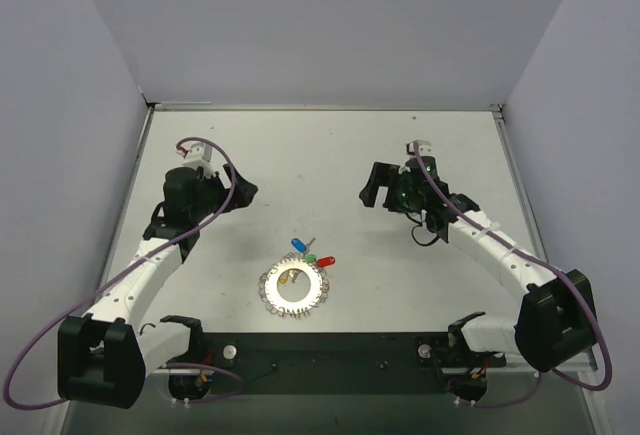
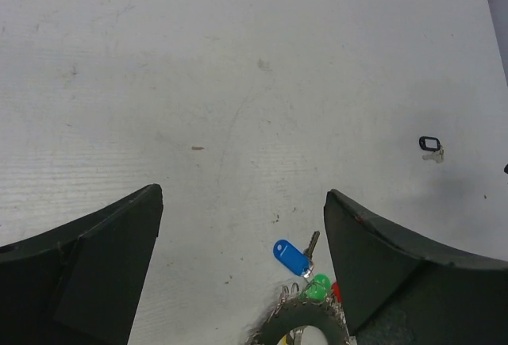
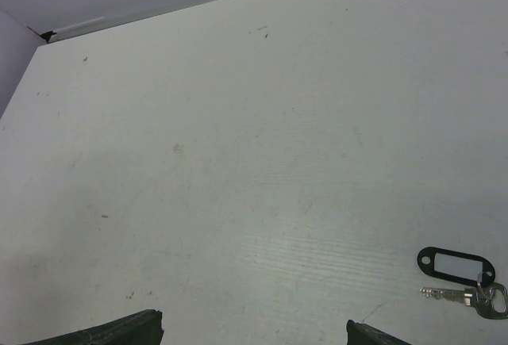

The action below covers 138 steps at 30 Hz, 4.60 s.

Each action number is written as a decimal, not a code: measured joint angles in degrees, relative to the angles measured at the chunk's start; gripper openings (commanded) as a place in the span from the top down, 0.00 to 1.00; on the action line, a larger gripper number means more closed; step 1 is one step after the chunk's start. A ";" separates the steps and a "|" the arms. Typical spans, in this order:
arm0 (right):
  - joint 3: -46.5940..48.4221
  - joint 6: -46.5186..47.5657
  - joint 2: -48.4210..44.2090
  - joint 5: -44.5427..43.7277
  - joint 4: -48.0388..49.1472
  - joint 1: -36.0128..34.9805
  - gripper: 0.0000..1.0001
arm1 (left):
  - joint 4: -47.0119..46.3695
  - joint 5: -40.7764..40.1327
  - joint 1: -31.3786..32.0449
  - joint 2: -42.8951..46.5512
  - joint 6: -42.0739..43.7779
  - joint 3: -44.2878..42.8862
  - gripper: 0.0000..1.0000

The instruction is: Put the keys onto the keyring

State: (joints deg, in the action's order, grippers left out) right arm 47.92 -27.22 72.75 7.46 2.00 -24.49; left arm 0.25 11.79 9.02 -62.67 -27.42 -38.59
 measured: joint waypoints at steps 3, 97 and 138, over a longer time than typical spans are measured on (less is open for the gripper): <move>0.79 0.28 0.90 0.07 -0.59 0.00 0.00 | -0.70 2.08 0.85 -0.17 1.22 -0.02 0.06; 7.02 3.37 12.33 7.96 -5.88 -2.62 0.05 | 8.09 -5.57 32.52 -24.50 10.19 -4.35 1.00; 14.49 12.41 5.77 29.29 -7.26 -14.16 0.49 | 6.73 1.51 32.52 0.50 19.12 -5.66 1.00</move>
State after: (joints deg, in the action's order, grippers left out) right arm 62.41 -14.81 78.52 36.75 -5.26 -38.65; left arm 6.98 13.30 41.54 -62.17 -8.29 -44.25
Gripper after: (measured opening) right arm 0.557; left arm 0.022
